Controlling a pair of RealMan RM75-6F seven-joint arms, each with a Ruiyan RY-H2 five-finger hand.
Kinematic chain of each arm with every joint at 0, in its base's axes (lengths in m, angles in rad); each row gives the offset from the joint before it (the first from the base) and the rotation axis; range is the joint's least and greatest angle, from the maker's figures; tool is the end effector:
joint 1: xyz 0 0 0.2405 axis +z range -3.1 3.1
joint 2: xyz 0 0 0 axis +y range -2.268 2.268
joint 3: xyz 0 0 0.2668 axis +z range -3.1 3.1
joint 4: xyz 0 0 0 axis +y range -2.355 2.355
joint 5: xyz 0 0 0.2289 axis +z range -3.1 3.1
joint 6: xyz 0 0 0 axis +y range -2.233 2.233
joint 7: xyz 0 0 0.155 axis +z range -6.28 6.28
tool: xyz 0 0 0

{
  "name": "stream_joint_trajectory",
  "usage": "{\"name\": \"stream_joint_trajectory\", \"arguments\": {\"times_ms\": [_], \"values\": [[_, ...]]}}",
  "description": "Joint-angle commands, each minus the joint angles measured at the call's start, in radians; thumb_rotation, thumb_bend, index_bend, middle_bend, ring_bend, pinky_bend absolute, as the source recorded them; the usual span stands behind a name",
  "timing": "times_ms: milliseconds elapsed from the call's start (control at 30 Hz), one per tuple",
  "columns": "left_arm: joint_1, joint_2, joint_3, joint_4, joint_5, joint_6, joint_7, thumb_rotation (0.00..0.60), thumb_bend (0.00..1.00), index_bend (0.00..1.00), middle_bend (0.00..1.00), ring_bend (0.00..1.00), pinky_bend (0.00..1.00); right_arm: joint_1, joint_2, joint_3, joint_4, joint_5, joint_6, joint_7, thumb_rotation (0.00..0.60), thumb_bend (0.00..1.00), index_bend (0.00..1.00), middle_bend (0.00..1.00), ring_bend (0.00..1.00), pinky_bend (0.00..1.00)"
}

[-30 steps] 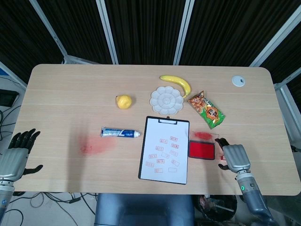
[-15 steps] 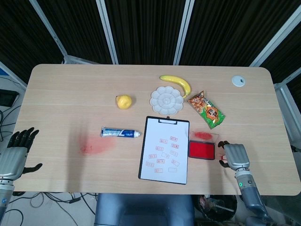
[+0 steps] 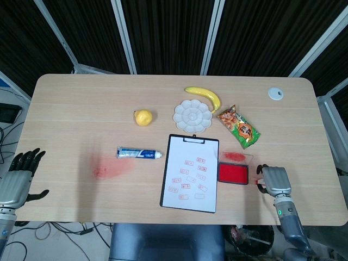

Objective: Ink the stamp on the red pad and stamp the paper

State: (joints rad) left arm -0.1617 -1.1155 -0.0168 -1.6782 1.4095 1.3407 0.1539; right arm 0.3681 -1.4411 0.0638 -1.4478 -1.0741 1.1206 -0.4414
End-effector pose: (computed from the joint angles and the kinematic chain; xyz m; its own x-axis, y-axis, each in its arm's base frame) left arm -0.3221 0.2080 0.1199 0.4694 0.1572 0.8689 0.8810 -0.0172 -0.4729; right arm -0.3244 -0.2759 0.0130 0.5432 -0.3246 0.7743 -0.8179 0.0041 0.5754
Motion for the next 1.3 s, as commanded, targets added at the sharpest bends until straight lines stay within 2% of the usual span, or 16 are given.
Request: {"name": "stream_joint_trajectory", "arguments": {"times_ms": [33,1300], "values": [[0.0,0.0,0.0,0.0,0.0,0.001,0.0,0.6,0.01,0.0,0.0,0.0,0.0,-0.002,0.0,0.001,0.002,0.005,-0.001,-0.003,0.6,0.36,0.48,0.44,0.68,0.79],[0.004,0.001,0.001,-0.002,0.001,0.004,0.001,0.6,0.01,0.0,0.0,0.0,0.0,-0.005,-0.004,0.012,0.025,0.029,-0.019,-0.009,0.6,0.4,0.52,0.48,0.68,0.79]]}}
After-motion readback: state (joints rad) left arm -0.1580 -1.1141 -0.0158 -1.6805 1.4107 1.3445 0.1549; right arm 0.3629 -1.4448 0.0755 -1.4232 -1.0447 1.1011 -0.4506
